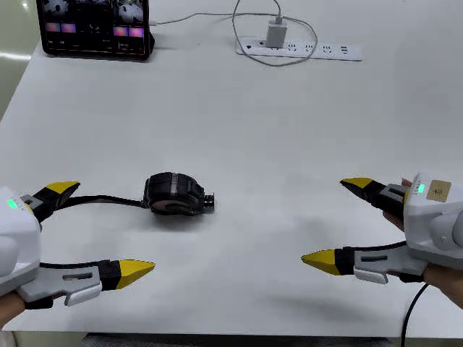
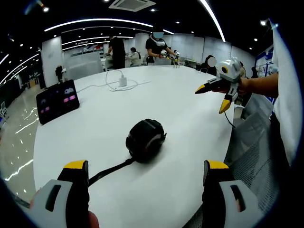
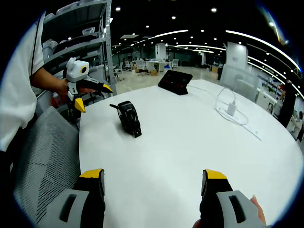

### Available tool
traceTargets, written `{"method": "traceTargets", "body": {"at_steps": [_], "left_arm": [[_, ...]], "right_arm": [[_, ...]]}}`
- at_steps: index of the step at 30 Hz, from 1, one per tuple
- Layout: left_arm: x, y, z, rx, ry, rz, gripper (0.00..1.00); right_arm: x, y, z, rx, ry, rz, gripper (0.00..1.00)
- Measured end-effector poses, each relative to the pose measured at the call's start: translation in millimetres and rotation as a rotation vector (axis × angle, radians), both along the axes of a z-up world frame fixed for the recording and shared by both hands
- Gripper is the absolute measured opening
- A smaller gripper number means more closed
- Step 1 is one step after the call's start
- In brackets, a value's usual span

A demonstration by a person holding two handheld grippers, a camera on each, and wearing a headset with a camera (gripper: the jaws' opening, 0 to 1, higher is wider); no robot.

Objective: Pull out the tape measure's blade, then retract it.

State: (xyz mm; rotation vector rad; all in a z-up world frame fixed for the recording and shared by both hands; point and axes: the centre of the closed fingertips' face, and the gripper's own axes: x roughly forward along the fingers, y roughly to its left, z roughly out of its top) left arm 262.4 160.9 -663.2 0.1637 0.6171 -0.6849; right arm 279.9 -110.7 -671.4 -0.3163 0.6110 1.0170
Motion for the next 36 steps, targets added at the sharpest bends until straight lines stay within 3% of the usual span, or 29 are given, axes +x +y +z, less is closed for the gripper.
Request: {"method": "traceTargets", "body": {"at_steps": [5, 11, 25, 36], "left_arm": [[-5.0, 2.0, -0.5, -0.003, 0.003, -0.016, 0.99], [-6.8, 7.1, -0.6, -0.01, -0.002, -0.016, 0.99], [-11.8, 11.1, -5.3, -0.009, 0.001, -0.031, 0.99], [-17.3, 6.8, -5.5, 0.002, 0.008, -0.067, 0.99]], "right_arm": [[0.0, -6.3, -1.1, 0.018, -0.017, -0.035, 0.82], [-3.4, -11.1, -10.4, 0.022, 0.003, -0.054, 0.83], [-15.0, -13.4, -20.1, 0.008, 0.034, -0.043, 0.82], [-16.4, -21.1, -18.4, -0.005, 0.036, -0.048, 0.82]]}}
